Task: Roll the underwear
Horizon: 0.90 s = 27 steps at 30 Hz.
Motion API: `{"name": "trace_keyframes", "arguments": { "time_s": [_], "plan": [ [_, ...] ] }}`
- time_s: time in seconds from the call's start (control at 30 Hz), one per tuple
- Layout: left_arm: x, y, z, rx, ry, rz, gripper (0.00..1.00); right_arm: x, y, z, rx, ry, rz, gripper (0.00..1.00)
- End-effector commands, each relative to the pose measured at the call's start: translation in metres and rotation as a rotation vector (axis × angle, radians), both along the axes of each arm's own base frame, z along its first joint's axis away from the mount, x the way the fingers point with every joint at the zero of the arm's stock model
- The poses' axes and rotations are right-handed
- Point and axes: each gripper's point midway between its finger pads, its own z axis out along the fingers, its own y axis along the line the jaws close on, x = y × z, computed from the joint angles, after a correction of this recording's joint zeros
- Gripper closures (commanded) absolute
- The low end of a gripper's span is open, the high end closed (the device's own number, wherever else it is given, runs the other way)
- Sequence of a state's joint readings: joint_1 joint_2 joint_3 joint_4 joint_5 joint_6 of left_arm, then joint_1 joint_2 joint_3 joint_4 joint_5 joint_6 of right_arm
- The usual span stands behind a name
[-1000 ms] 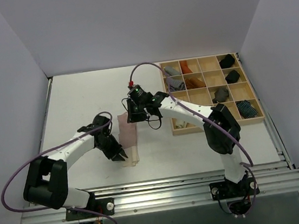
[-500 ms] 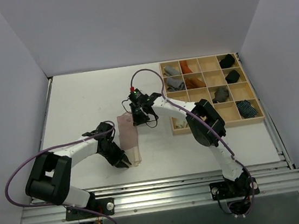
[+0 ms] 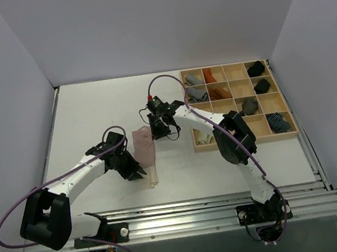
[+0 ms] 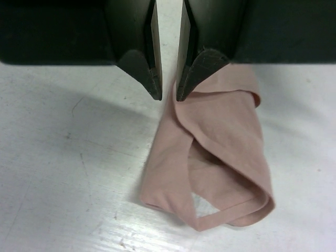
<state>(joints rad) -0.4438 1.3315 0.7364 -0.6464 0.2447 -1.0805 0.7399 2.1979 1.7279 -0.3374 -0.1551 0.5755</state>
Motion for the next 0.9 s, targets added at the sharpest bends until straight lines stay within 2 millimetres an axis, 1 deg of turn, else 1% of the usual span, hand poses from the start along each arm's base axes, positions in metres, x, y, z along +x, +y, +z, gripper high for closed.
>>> {"name": "trace_keyframes", "arguments": {
  "time_s": [0.0, 0.03, 0.07, 0.1, 0.17, 0.23, 0.27, 0.3, 0.33, 0.37, 0.4, 0.43, 0.5, 0.53, 0.6, 0.63, 0.7, 0.73, 0.77, 0.8, 0.83, 0.87],
  "plan": [
    [0.033, -0.019, 0.023, -0.08, -0.118, 0.005, 0.67, -0.008, 0.019, 0.063, 0.136, -0.044, 0.024, 0.86],
    [0.034, -0.022, 0.018, -0.086, -0.105, 0.001, 0.67, -0.01, 0.027, 0.071, 0.18, -0.051, 0.036, 0.86],
    [0.039, -0.028, 0.019, -0.109, -0.123, -0.007, 0.67, -0.012, 0.03, 0.071, 0.201, -0.04, 0.03, 0.86],
    [0.038, -0.032, 0.017, -0.123, -0.115, -0.012, 0.67, -0.017, 0.031, 0.066, 0.205, -0.026, 0.034, 0.86],
    [0.04, -0.04, 0.012, -0.142, -0.119, -0.022, 0.67, -0.022, 0.039, 0.059, 0.234, -0.01, 0.052, 0.86],
    [0.033, -0.042, 0.003, -0.141, -0.098, -0.023, 0.67, -0.026, 0.039, 0.041, 0.226, 0.024, 0.048, 0.86],
    [0.031, -0.044, -0.002, -0.14, -0.094, -0.024, 0.67, -0.027, 0.039, 0.036, 0.222, 0.03, 0.05, 0.86],
    [0.024, -0.047, -0.006, -0.14, -0.076, -0.024, 0.67, -0.028, 0.039, 0.031, 0.217, 0.039, 0.051, 0.86],
    [0.014, -0.045, -0.017, -0.126, -0.05, -0.022, 0.67, -0.029, 0.039, 0.022, 0.205, 0.048, 0.053, 0.86],
    [0.011, -0.046, -0.02, -0.131, -0.043, -0.01, 0.67, -0.028, 0.038, 0.02, 0.2, 0.049, 0.053, 0.86],
    [0.003, -0.048, -0.025, -0.125, -0.03, -0.02, 0.67, -0.027, 0.037, 0.016, 0.192, 0.048, 0.052, 0.86],
    [-0.006, -0.045, -0.033, -0.108, -0.011, -0.02, 0.67, -0.026, 0.037, 0.011, 0.182, 0.049, 0.056, 0.86],
    [-0.016, -0.043, -0.039, -0.082, 0.009, -0.025, 0.67, -0.025, 0.036, 0.007, 0.17, 0.053, 0.06, 0.86],
    [-0.019, -0.041, -0.042, -0.071, 0.014, -0.03, 0.67, -0.025, 0.034, 0.001, 0.152, 0.058, 0.06, 0.87],
    [-0.026, -0.037, -0.044, -0.053, 0.03, -0.035, 0.68, -0.023, 0.034, -0.002, 0.144, 0.057, 0.064, 0.87],
    [-0.029, -0.037, -0.042, -0.05, 0.031, -0.042, 0.67, -0.024, 0.033, -0.004, 0.136, 0.061, 0.067, 0.87],
    [-0.026, -0.037, -0.032, -0.048, 0.015, -0.046, 0.67, -0.024, 0.032, -0.002, 0.132, 0.056, 0.07, 0.87],
    [-0.027, -0.035, -0.021, -0.042, 0.009, -0.049, 0.67, -0.024, 0.031, 0.003, 0.134, 0.051, 0.071, 0.87],
    [-0.016, -0.04, -0.002, -0.057, -0.036, -0.059, 0.67, -0.023, 0.031, 0.009, 0.138, 0.042, 0.073, 0.87],
    [-0.009, -0.039, 0.009, -0.045, -0.071, -0.059, 0.65, -0.023, 0.031, 0.015, 0.139, 0.036, 0.073, 0.87],
    [-0.01, -0.036, 0.021, -0.036, -0.083, -0.068, 0.64, -0.021, 0.03, 0.03, 0.151, 0.011, 0.072, 0.87],
    [-0.005, -0.032, 0.031, -0.024, -0.109, -0.089, 0.63, -0.018, 0.029, 0.038, 0.154, -0.005, 0.067, 0.86]
  ]
}}
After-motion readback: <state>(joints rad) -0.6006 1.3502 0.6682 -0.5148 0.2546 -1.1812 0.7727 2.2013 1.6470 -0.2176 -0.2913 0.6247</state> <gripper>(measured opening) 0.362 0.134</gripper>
